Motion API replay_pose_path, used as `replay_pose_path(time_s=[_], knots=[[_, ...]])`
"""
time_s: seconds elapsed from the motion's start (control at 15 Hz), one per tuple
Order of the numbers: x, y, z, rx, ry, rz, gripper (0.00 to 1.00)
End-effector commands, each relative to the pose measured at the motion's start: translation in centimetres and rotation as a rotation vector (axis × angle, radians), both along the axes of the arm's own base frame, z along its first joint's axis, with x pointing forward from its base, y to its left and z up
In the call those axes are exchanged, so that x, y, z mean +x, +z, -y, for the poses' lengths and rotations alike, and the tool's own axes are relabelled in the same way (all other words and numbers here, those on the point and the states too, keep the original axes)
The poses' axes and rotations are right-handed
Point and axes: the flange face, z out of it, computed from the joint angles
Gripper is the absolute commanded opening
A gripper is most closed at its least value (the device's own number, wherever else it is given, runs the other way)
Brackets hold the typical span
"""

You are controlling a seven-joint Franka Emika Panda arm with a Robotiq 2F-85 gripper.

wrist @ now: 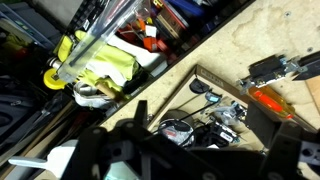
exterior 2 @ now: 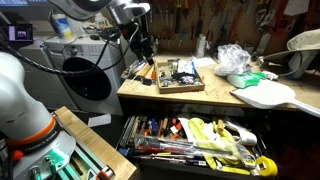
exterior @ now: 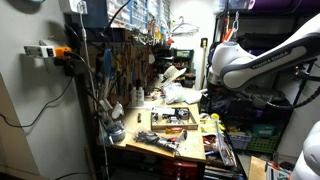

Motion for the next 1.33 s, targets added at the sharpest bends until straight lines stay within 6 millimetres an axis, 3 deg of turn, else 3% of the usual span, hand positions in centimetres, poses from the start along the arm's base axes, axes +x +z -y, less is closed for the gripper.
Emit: replay_pose_path(time_s=[0.0, 0.33, 0.67, 0.93, 1.27], knots=[[0.0, 0.1, 0.0, 0.001, 0.0, -0.001, 1.0], [2.9, 0.5, -3.7, 0.139, -0.117, -0.099, 1.0], [5.8, 0.0, -6.9, 0.205, -0.351, -0.192, 1.0], [8.0, -1.9, -7.6, 0.226, -0.554, -0.19, 1.0], [10.3, -5.7, -7.0, 0.297, -0.798, -0.208, 1.0]])
